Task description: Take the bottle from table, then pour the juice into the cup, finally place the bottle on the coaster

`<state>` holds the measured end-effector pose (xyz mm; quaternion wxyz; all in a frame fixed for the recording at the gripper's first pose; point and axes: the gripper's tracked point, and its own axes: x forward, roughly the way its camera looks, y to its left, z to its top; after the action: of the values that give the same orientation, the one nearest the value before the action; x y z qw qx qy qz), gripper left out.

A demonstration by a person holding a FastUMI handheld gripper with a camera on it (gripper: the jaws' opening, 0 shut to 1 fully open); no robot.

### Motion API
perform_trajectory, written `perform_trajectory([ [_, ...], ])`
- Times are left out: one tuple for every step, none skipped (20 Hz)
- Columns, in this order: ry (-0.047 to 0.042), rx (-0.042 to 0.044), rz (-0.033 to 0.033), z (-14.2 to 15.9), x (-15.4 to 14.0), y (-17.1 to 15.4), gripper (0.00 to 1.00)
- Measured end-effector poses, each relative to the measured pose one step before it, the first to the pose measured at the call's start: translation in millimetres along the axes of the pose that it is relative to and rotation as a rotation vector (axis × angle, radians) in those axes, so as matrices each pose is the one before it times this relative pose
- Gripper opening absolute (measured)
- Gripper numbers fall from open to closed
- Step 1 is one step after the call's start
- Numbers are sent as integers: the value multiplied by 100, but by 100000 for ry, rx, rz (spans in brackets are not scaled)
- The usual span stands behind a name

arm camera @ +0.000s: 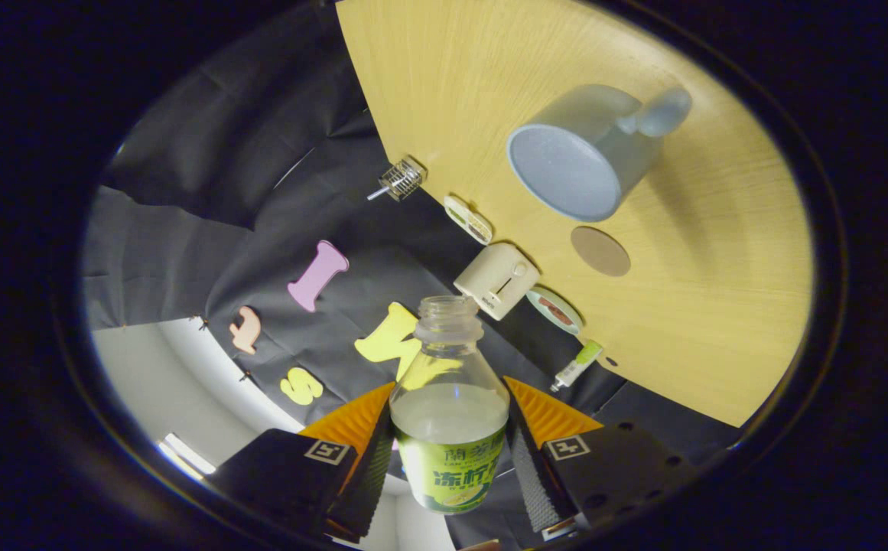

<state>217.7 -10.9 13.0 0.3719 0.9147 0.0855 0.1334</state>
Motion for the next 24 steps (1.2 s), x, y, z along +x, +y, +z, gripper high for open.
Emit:
perform_trajectory([
  [-198, -4370, -2150, -94, 307, -396, 78],
  [-97, -5291, -3516, -77, 353, -669, 78],
  [-220, -5216, -3582, -163, 329, -492, 78],
  [-483, -5307, -2313, -83, 248, -233, 78],
  [-283, -5351, -1341, -228, 427, 196, 78],
  [-752, -5588, -1508, -97, 258, -50, 78],
  [-599, -6101, -2611, -210, 204, -263, 78],
  [-1041, -6487, -3245, -77, 18, -230, 78],
  [-1410, -7176, -3591, 85, 52, -133, 79],
  [-735, -7236, -3418, -7, -80, -177, 78],
  [-584, -6904, -2541, -176, -95, 309, 78],
  [-1154, -7666, -1200, 192, -286, 397, 79],
  [-923, -8464, -958, 197, -142, 433, 78],
  [-725, -8974, -1477, 238, -234, 236, 79],
  [-582, -8943, -1624, 123, 4, 335, 79],
  [79, -9367, -864, 254, -153, 289, 79],
  [-1671, -9330, -997, 401, -219, 328, 79],
  [-1575, -8727, -1793, 364, -51, -38, 79],
  [-657, -8702, -1133, -53, 16, 99, 79],
  [-407, -8957, -154, -42, 59, 315, 79],
  [-752, -8734, -558, 90, 347, 538, 79],
  [-2106, -8877, -254, 326, 543, 368, 79],
  [-1029, -8705, -242, 200, 646, 492, 79],
  [-605, -7823, 487, 79, 963, 457, 79],
])
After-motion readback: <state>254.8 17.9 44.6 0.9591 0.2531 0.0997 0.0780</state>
